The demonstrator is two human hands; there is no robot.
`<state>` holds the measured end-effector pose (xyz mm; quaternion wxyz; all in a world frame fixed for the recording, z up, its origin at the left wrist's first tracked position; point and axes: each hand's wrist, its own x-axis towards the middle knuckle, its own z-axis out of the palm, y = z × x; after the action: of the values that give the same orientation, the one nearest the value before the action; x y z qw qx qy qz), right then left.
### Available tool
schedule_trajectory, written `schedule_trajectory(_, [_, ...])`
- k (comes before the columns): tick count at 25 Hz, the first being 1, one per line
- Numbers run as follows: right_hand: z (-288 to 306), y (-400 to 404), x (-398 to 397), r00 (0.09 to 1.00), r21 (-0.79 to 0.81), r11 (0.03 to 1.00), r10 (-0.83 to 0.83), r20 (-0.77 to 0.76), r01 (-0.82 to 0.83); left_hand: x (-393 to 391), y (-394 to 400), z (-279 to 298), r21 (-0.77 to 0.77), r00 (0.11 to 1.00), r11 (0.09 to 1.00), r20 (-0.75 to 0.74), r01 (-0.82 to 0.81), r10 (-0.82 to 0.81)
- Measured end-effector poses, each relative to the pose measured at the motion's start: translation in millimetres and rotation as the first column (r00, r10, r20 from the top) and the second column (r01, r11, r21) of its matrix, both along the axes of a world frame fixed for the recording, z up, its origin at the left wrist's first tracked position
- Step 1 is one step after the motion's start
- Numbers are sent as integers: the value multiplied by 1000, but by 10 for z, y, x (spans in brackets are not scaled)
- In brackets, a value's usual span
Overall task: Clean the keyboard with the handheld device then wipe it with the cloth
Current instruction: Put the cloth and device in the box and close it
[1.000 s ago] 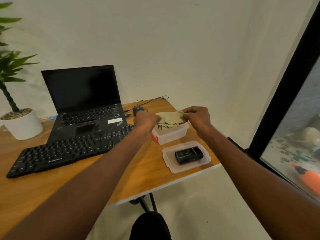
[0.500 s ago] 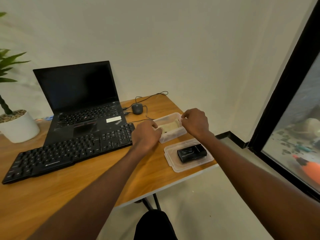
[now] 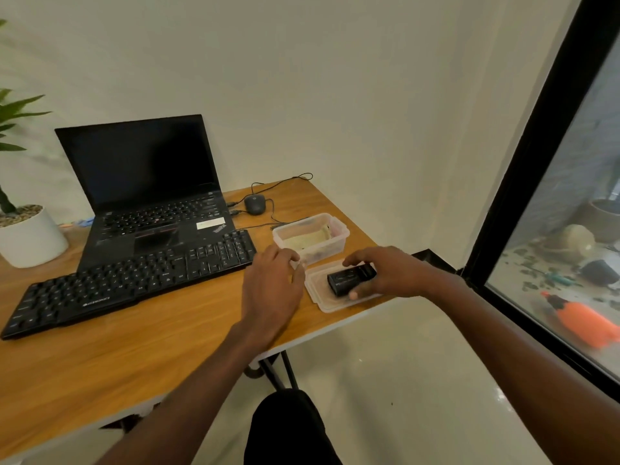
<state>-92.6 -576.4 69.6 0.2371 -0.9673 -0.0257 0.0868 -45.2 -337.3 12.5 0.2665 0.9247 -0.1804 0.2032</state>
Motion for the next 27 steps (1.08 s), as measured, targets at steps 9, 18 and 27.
schedule_trajectory(9, [-96, 5, 46, 961, 16, 999, -41, 272, 38, 187, 232, -191, 19, 996, 998, -60, 63, -62])
schedule_trajectory(18, [178, 401, 981, 929, -77, 997, -1, 370, 32, 279, 243, -252, 6, 987, 993, -107, 118, -116])
schedule_trajectory(27, [-12, 425, 1412, 954, -172, 985, 47, 295, 4, 276, 275, -253, -17, 981, 993, -148, 121, -122])
